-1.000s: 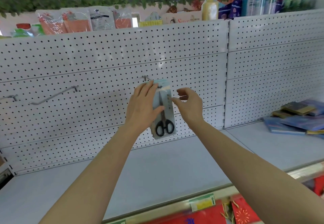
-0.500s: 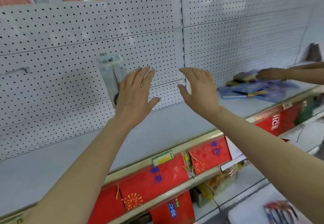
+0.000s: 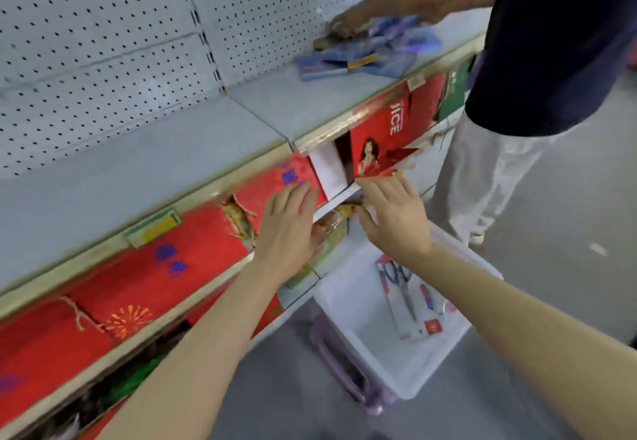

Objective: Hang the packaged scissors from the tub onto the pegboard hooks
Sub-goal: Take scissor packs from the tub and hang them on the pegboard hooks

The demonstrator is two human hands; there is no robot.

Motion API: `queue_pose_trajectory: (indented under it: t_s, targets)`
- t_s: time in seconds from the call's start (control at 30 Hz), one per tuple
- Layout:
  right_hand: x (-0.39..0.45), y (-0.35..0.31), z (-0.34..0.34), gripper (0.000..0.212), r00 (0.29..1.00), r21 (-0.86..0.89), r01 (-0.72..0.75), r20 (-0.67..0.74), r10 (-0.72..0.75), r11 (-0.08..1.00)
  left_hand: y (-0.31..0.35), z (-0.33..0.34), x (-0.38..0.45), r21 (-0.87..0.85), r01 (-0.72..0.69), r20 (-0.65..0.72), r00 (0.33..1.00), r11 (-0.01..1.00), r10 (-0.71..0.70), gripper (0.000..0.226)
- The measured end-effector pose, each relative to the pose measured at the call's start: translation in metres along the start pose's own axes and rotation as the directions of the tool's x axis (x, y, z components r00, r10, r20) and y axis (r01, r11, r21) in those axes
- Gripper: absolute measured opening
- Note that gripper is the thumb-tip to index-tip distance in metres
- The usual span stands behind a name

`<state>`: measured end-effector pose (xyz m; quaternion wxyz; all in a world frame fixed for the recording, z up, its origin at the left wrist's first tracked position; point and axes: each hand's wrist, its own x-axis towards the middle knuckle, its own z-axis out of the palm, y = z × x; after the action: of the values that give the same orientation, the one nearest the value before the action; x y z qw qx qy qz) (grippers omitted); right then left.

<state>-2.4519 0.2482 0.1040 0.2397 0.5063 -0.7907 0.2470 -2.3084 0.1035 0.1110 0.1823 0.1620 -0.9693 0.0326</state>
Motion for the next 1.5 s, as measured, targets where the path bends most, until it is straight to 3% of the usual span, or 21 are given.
queue_pose_trajectory:
  t_s: [0.1,0.23,0.37,0.43,0.5,0.6,0.77,0.83,1.0,1.1,1.17,1.23,1.3,1.33,1.37,1.5]
  targets:
    - [-0.057,0.051,0.017,0.037,0.985,-0.069,-0.127,0.109,0.134,0.99,0.036,0.063,0.001,-0.036,-0.073,0.128,0.989,0.997,0.077,0.074]
    - [-0.127,0.106,0.04,0.037,0.941,-0.118,-0.231,0.224,0.253,0.966,0.079,0.148,-0.001,-0.056,-0.175,0.336,0.924,0.983,0.184,0.076]
    - [-0.183,0.144,0.066,0.029,0.898,-0.153,-0.294,0.293,0.327,0.944,0.114,0.225,0.001,-0.076,-0.412,0.402,0.821,0.908,0.406,0.039]
    - [-0.205,0.156,0.078,0.028,0.882,-0.179,-0.304,0.319,0.348,0.936,0.134,0.263,0.008,-0.069,-0.527,0.439,0.746,0.847,0.5,0.023]
    - [-0.226,0.166,0.088,0.032,0.862,-0.2,-0.318,0.347,0.371,0.927,0.155,0.3,0.017,-0.062,-0.612,0.506,0.662,0.788,0.554,0.023]
    - [-0.256,0.175,0.099,0.04,0.831,-0.207,-0.355,0.376,0.409,0.912,0.186,0.363,0.032,-0.137,-0.674,0.706,0.447,0.726,0.549,0.048]
    - [-0.289,0.183,0.111,0.04,0.8,-0.23,-0.361,0.423,0.427,0.904,0.221,0.422,0.044,-0.125,-0.791,0.781,0.294,0.599,0.551,0.071]
    - [-0.294,0.186,0.114,0.039,0.796,-0.235,-0.358,0.429,0.427,0.904,0.22,0.428,0.041,-0.084,-0.834,0.755,0.304,0.545,0.581,0.073]
    - [-0.288,0.203,0.123,0.039,0.779,-0.254,-0.372,0.438,0.449,0.893,0.195,0.397,0.033,-0.128,-0.887,0.475,0.338,0.444,0.812,0.03]
    - [-0.276,0.223,0.138,0.043,0.756,-0.261,-0.354,0.486,0.439,0.898,0.163,0.371,0.03,-0.167,-0.895,0.356,0.337,0.414,0.872,0.011]
    - [-0.258,0.233,0.151,0.046,0.649,-0.287,-0.314,0.631,0.425,0.905,0.138,0.352,0.023,-0.201,-0.875,0.365,0.351,0.442,0.862,0.018]
    - [-0.243,0.242,0.177,0.042,0.407,-0.336,-0.421,0.76,0.507,0.842,0.115,0.328,0.012,-0.254,-0.818,0.358,0.415,0.515,0.836,0.021]
    - [-0.231,0.243,0.204,0.054,0.125,-0.405,-0.631,0.788,0.602,0.661,0.098,0.304,-0.001,-0.283,-0.758,0.304,0.51,0.587,0.805,0.024]
    - [-0.231,0.24,0.218,0.065,0.045,-0.438,-0.667,0.785,0.618,0.603,0.092,0.292,-0.007,-0.299,-0.718,0.27,0.568,0.628,0.778,0.026]
    - [-0.232,0.235,0.231,0.076,0.01,-0.464,-0.677,0.771,0.637,0.572,0.087,0.28,-0.013,-0.323,-0.67,0.239,0.625,0.668,0.743,0.028]
    - [-0.239,0.213,0.252,0.099,0.031,-0.618,-0.599,0.617,0.786,0.509,0.067,0.243,-0.033,-0.39,-0.448,0.215,0.805,0.805,0.553,0.028]
